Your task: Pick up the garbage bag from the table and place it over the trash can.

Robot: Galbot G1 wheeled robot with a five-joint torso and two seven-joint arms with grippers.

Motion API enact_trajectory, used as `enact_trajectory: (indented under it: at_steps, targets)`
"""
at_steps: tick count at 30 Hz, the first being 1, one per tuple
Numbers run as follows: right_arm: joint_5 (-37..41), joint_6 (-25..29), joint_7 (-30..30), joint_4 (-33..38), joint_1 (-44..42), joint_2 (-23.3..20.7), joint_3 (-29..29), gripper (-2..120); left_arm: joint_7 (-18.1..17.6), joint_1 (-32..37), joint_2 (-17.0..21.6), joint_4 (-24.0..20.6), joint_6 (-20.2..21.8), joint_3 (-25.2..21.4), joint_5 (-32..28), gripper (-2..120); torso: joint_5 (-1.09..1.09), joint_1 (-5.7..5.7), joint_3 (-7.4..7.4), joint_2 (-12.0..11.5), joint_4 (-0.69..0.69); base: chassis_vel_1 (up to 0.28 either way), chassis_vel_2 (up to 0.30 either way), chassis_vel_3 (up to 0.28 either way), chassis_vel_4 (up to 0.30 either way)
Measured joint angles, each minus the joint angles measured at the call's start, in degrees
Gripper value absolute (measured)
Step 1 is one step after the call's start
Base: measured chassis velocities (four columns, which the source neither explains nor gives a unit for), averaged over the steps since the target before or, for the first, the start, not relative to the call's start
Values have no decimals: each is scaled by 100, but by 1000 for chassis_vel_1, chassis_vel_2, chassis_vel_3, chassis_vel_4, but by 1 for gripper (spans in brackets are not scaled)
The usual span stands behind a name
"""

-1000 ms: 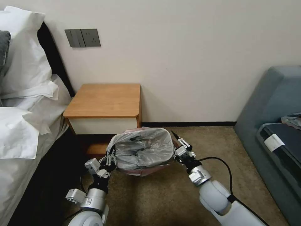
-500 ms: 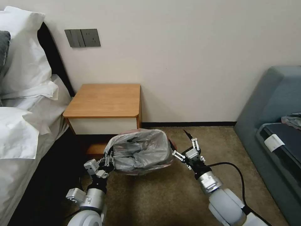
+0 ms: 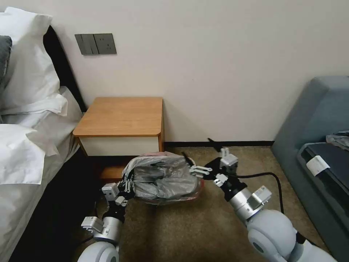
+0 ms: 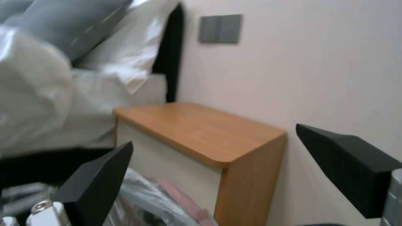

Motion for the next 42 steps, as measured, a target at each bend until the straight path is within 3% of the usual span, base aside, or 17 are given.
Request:
enact_trajectory:
  at_steps: [2, 5, 6, 10, 15, 18, 29, 37, 42]
  targets:
    - [-36, -90, -110, -57, 327, -156, -160, 97, 2, -18, 12, -13, 0, 7, 111, 7, 0, 0, 0, 0, 0, 0, 0, 0, 0]
    - [113, -554, -270, -184, 1500, -548, -1024, 84, -53, -42, -5, -58, 115, 57, 340, 7, -1, 0, 0, 0, -1, 0, 0, 0, 0]
    - [113, -554, -270, -184, 1500, -548, -1024, 84, -53, -42, -5, -58, 115, 57, 340, 7, -1, 0, 0, 0, -1, 0, 0, 0, 0]
    - [460, -1398, -602, -696, 3300, -447, -2597, 64, -176, -107, -58, -58, 267, 75, 443, 7, 1, 0, 1, 0, 1, 0, 0, 0, 0]
    - [608, -1865, -1044, -1032, 3844, -316, -3059, 51, -225, -143, -61, -75, 318, 66, 410, 7, 0, 0, 1, 0, 1, 0, 0, 0, 0]
    - [554, -2009, -1431, -1290, 4253, -300, -3399, 36, -252, -148, -63, -95, 350, 66, 395, 7, -1, 0, 1, 0, -1, 0, 0, 0, 0]
    - [217, -2002, -1711, -2043, 4785, -30, -4114, 0, -274, -165, -98, -89, 393, 131, 491, 7, 0, 0, 0, 0, -1, 0, 0, 0, 0]
    - [77, -2049, -1722, -2834, 5398, 411, -4804, 0, -292, -125, -152, -81, 399, 186, 719, 7, -1, 0, 0, 0, 0, 0, 0, 0, 0]
    - [-194, -2089, -1807, -3619, 5669, 1107, -5288, 0, -319, -6, -253, -117, 380, 195, 911, 7, -2, 0, 0, 0, 0, 0, 0, 0, 0]
